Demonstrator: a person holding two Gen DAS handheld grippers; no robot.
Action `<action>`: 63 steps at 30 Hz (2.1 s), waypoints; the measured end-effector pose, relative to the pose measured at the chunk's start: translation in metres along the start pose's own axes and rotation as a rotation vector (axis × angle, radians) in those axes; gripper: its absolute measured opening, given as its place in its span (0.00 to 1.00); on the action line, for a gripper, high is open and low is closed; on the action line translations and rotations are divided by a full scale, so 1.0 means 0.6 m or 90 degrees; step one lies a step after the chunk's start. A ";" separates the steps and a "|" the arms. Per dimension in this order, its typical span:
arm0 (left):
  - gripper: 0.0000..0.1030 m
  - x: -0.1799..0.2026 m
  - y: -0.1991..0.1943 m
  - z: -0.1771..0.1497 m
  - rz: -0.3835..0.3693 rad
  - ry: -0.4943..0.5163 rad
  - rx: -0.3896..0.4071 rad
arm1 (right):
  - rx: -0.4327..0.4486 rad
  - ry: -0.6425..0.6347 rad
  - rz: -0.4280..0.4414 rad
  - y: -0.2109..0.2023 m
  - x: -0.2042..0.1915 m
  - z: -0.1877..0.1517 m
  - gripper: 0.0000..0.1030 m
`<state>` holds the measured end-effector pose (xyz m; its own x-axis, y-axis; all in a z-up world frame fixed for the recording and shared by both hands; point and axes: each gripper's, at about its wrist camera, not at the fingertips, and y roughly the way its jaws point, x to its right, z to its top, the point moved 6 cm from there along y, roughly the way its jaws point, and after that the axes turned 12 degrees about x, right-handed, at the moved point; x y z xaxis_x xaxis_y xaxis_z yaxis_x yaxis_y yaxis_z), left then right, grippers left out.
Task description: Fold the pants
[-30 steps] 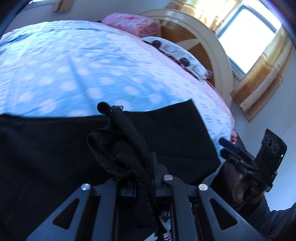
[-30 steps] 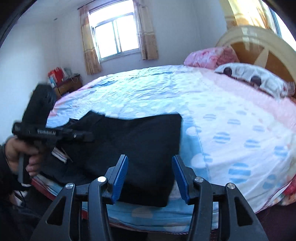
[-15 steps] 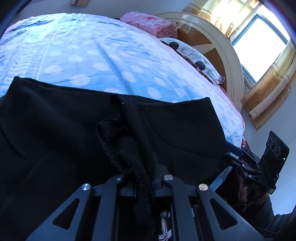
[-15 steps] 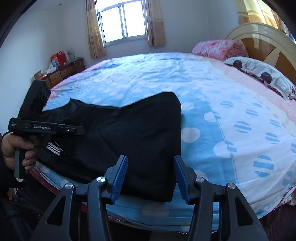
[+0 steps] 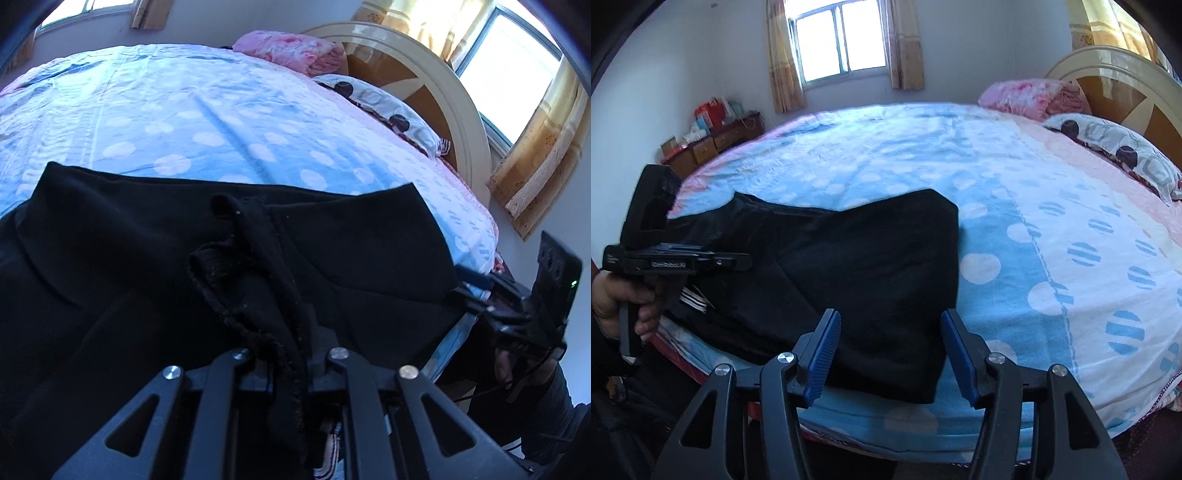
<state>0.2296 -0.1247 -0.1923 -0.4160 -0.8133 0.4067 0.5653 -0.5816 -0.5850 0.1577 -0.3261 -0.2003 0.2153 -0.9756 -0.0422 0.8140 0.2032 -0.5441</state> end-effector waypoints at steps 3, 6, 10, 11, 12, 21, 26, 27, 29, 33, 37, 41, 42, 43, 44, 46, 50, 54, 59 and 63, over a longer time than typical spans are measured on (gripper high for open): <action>0.14 -0.001 -0.001 0.005 0.005 -0.003 0.011 | -0.013 -0.017 -0.018 0.002 -0.004 0.000 0.57; 0.14 -0.008 -0.005 0.006 -0.003 -0.014 0.013 | 0.001 0.033 0.008 -0.024 -0.003 0.012 0.57; 0.16 -0.011 -0.004 0.003 -0.012 -0.026 0.018 | -0.010 0.118 -0.012 -0.064 0.021 0.000 0.57; 0.16 -0.012 -0.003 0.003 -0.014 -0.030 0.020 | -0.019 0.127 -0.024 -0.071 0.025 -0.009 0.57; 0.16 -0.012 -0.002 0.003 -0.017 -0.032 0.023 | -0.027 0.142 -0.031 -0.075 0.031 -0.017 0.57; 0.19 -0.013 -0.008 0.000 -0.022 -0.016 0.030 | -0.072 0.183 -0.045 -0.026 0.030 -0.035 0.22; 0.51 -0.013 -0.035 0.008 0.012 0.010 0.045 | -0.095 0.094 -0.071 -0.040 0.007 -0.027 0.22; 0.64 -0.012 -0.044 0.012 0.016 0.013 0.056 | -0.089 0.098 -0.070 -0.046 0.007 -0.021 0.22; 0.78 -0.010 -0.066 0.025 0.048 0.036 0.092 | -0.065 0.093 -0.078 -0.063 0.013 -0.007 0.23; 0.87 -0.008 -0.098 0.055 0.124 0.088 0.162 | 0.015 0.072 -0.070 -0.080 0.010 0.045 0.23; 0.88 0.021 -0.077 0.066 0.099 0.115 0.152 | 0.045 0.062 -0.012 -0.043 -0.018 0.093 0.31; 0.89 0.034 -0.016 0.063 0.145 0.176 0.106 | 0.040 0.058 0.004 0.026 -0.028 0.122 0.32; 0.89 0.027 -0.002 0.062 0.159 0.177 0.093 | 0.026 0.077 0.004 0.049 -0.019 0.123 0.32; 0.89 0.011 0.013 0.058 0.169 0.165 0.073 | 0.012 0.098 0.008 0.066 -0.011 0.122 0.32; 0.89 0.001 0.020 0.056 0.178 0.156 0.064 | -0.008 0.128 0.012 0.087 0.003 0.119 0.32; 0.89 -0.022 0.031 0.048 0.191 0.139 0.047 | -0.052 0.179 0.010 0.125 0.032 0.101 0.32; 0.89 -0.022 0.027 0.045 0.199 0.144 0.045 | -0.036 0.210 0.056 0.130 0.043 0.096 0.32; 0.89 0.018 -0.007 0.060 0.189 0.161 0.095 | -0.027 0.173 0.013 0.098 0.034 0.101 0.34; 0.98 0.044 0.012 0.052 0.175 0.185 0.088 | -0.032 0.028 -0.094 0.057 -0.001 0.087 0.47; 0.99 0.030 0.059 0.020 0.188 0.184 0.029 | -0.067 -0.050 -0.139 0.080 -0.007 0.042 0.47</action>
<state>0.2505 -0.1602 -0.1972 -0.4112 -0.9115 0.0084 0.7185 -0.3298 -0.6123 0.2093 -0.3100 -0.2054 0.0849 -0.9851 0.1493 0.7861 -0.0258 -0.6175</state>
